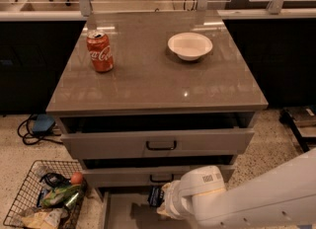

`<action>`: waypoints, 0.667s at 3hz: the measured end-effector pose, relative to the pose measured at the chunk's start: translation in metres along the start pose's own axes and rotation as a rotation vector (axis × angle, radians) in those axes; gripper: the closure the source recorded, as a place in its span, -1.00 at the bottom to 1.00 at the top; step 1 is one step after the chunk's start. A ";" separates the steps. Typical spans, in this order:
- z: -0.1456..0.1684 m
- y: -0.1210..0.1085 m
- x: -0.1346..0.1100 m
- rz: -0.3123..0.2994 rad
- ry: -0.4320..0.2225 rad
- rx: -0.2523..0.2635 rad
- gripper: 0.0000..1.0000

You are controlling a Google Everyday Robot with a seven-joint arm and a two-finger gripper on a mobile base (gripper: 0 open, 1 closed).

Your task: Pick rxbar blueberry from bottom drawer and place on counter

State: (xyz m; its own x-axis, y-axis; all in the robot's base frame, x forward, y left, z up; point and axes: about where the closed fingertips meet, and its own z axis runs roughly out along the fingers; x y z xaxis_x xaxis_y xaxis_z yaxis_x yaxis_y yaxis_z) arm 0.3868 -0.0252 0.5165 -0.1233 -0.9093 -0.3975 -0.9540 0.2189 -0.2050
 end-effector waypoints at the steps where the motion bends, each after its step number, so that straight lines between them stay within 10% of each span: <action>1: -0.039 -0.014 -0.017 -0.020 0.012 0.083 1.00; 2: -0.057 -0.022 -0.023 -0.026 0.005 0.126 1.00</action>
Offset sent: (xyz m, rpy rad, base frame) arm 0.0239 -0.0222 0.1530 -0.0332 -0.1539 -0.0362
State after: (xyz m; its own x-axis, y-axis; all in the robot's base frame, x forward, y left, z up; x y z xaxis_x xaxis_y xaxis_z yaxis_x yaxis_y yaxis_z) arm 0.3953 -0.0291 0.5811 -0.1005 -0.9169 -0.3862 -0.9150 0.2376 -0.3260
